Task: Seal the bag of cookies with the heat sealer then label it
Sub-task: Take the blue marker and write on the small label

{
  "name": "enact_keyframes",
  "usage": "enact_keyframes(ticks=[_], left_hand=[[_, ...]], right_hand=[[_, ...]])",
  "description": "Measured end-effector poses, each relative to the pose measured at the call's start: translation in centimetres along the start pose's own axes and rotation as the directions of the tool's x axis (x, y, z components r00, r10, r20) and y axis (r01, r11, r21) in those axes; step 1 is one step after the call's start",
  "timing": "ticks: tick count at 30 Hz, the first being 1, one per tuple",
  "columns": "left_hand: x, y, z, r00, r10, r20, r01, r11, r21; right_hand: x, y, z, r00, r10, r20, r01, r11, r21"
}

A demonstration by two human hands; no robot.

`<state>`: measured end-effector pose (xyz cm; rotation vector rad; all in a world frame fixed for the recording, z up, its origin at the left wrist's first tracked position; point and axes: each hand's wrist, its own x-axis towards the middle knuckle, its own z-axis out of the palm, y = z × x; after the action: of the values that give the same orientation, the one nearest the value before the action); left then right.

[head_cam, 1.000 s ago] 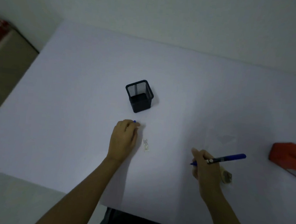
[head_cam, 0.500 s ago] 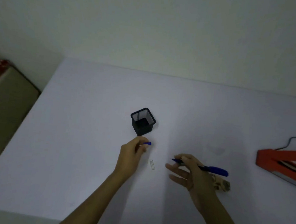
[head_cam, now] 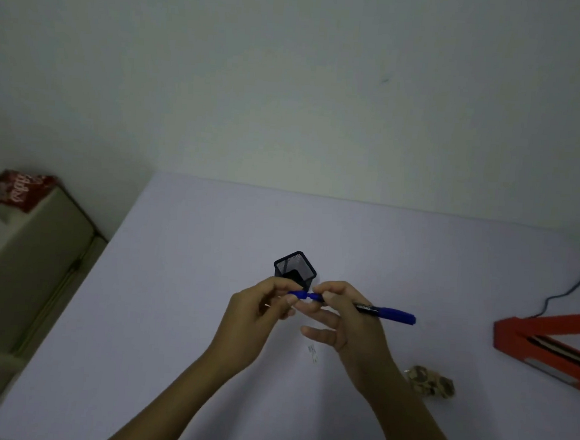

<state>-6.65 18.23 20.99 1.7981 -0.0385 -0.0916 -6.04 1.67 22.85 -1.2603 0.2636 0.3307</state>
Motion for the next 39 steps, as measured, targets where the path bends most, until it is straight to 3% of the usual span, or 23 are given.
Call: enact_keyframes(ticks=[5, 10, 14, 20, 26, 29, 31, 33, 35, 37, 39], left_hand=[[-0.4, 1.5, -1.3, 0.997, 0.057, 0.055, -0.061, 0.996, 0.062], [-0.7, 3.6, -1.8, 0.986, 0.084, 0.143, -0.081, 0.996, -0.028], [-0.4, 3.2, -1.6, 0.989, 0.136, 0.053, -0.137, 0.99, 0.026], [-0.3, 2.2, -0.8, 0.975, 0.219, -0.047, -0.213, 0.971, 0.111], [-1.1, 1.3, 0.5, 0.952, 0.267, -0.149, -0.249, 0.96, 0.131], [-1.2, 1.3, 1.4, 0.948, 0.25, -0.196, -0.24, 0.968, 0.075], [0.0, 1.0, 1.7, 0.962, 0.226, -0.151, -0.22, 0.974, 0.055], [1.9, 0.3, 1.6, 0.971, 0.215, -0.108, -0.207, 0.975, 0.076], [4.1, -0.8, 1.1, 0.973, 0.208, -0.105, -0.195, 0.973, 0.122], [6.3, -2.5, 0.2, 0.985, 0.138, -0.108, -0.122, 0.982, 0.143], [8.1, -4.9, -0.6, 0.997, 0.025, -0.067, -0.014, 0.987, 0.162]], right_hand=[[-0.5, -0.6, 1.2, 1.0, -0.018, 0.01, 0.018, 0.999, -0.048], [-0.5, -0.9, 2.7, 0.995, -0.067, -0.079, 0.074, 0.994, 0.083], [-0.3, 0.0, 3.8, 0.974, -0.169, -0.151, 0.167, 0.986, -0.026], [-0.1, 0.8, 4.6, 0.957, -0.254, -0.141, 0.251, 0.967, -0.039], [1.3, 0.5, 4.5, 0.961, -0.222, -0.163, 0.21, 0.974, -0.088], [2.2, 0.1, 4.4, 0.962, -0.212, -0.172, 0.196, 0.975, -0.107], [2.9, -0.1, 3.9, 0.954, -0.232, -0.19, 0.205, 0.967, -0.153], [3.7, -0.3, 2.7, 0.935, -0.263, -0.24, 0.221, 0.957, -0.187], [4.7, -0.6, 1.0, 0.908, -0.245, -0.339, 0.22, 0.969, -0.111], [5.9, -0.8, -0.6, 0.897, -0.207, -0.39, 0.193, 0.978, -0.075], [7.5, -0.7, -1.8, 0.909, -0.197, -0.366, 0.149, 0.977, -0.155]])
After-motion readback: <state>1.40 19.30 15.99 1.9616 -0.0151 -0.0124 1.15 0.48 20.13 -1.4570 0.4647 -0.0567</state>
